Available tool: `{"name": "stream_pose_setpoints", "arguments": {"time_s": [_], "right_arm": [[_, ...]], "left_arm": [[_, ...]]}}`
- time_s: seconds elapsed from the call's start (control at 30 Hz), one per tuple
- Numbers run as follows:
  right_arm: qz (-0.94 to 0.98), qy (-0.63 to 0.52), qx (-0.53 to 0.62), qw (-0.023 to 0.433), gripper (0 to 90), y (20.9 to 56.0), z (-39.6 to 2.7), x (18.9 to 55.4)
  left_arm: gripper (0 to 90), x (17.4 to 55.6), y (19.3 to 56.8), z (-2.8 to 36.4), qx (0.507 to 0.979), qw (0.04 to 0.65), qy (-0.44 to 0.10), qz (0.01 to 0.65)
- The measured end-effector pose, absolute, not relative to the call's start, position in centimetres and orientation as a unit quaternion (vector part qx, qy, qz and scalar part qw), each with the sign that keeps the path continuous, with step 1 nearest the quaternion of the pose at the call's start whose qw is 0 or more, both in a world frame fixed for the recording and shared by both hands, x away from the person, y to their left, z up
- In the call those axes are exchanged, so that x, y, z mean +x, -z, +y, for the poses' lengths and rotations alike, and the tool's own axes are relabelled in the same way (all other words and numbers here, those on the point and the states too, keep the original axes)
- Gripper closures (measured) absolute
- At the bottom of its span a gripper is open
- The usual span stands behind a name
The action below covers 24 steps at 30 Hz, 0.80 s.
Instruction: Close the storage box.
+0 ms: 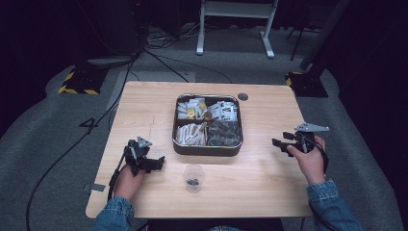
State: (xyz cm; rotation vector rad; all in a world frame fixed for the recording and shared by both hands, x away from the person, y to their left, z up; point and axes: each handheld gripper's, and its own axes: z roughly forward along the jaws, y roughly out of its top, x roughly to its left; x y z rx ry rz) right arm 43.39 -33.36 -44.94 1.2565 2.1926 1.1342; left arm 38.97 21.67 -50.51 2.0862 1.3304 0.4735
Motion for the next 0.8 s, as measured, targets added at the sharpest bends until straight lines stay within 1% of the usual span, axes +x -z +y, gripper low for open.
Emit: {"name": "stream_pose_setpoints", "arguments": {"time_s": [0.33,0.5,0.63,0.67,0.8], "right_arm": [[0.801,-0.359,0.442,0.187,34.5,49.0,-34.1,43.5],[0.802,-0.359,0.442,0.18,32.1,49.9,-34.1,43.3],[0.802,-0.36,0.439,0.185,31.8,50.0,-34.0,43.0],[0.802,-0.36,0.438,0.187,30.8,50.0,-34.0,43.0],[0.809,-0.359,0.424,0.192,20.5,50.3,-33.7,42.9]], "left_arm": [[0.0,39.0,50.5,21.7,0.788,0.306,-0.179,0.503],[0.0,39.0,50.5,21.7,0.788,0.306,-0.179,0.503],[0.0,39.0,50.5,21.7,0.788,0.306,-0.179,0.503],[0.0,39.0,50.5,21.7,0.788,0.306,-0.179,0.503],[0.0,39.0,50.5,21.7,0.788,0.306,-0.179,0.503]]}}
